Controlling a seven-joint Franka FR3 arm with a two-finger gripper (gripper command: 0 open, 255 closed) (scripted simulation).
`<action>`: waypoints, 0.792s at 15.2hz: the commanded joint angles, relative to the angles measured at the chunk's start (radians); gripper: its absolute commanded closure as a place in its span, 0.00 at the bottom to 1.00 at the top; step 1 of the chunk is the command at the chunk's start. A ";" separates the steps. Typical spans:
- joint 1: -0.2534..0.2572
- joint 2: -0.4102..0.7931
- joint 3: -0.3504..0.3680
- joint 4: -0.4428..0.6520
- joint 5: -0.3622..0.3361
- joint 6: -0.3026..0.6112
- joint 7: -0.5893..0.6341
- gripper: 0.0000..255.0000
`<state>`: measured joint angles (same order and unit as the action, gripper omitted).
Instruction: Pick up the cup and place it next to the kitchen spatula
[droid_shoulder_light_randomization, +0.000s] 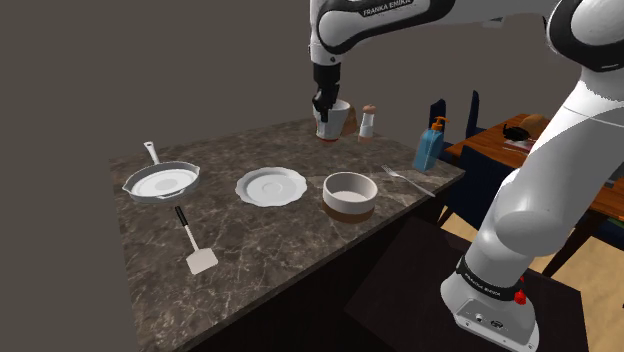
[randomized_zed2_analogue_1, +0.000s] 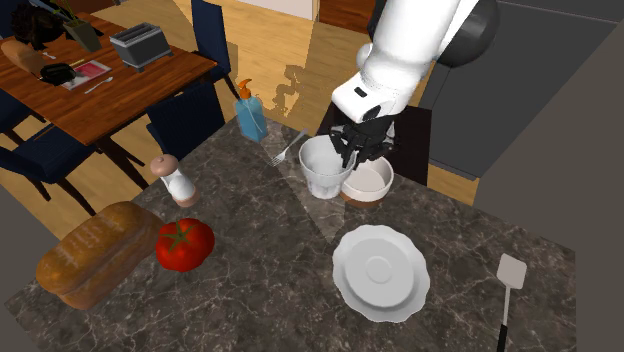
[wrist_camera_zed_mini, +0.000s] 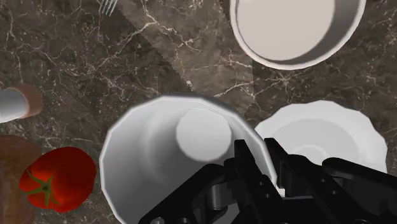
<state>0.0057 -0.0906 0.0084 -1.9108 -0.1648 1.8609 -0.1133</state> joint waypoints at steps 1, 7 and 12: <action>0.022 -0.016 0.026 -0.017 0.001 -0.006 0.049 1.00; 0.086 -0.046 0.107 -0.043 0.011 -0.031 0.188 1.00; 0.139 -0.043 0.176 -0.034 0.021 -0.057 0.306 1.00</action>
<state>0.1350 -0.1315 0.1716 -1.9446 -0.1463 1.8092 0.1683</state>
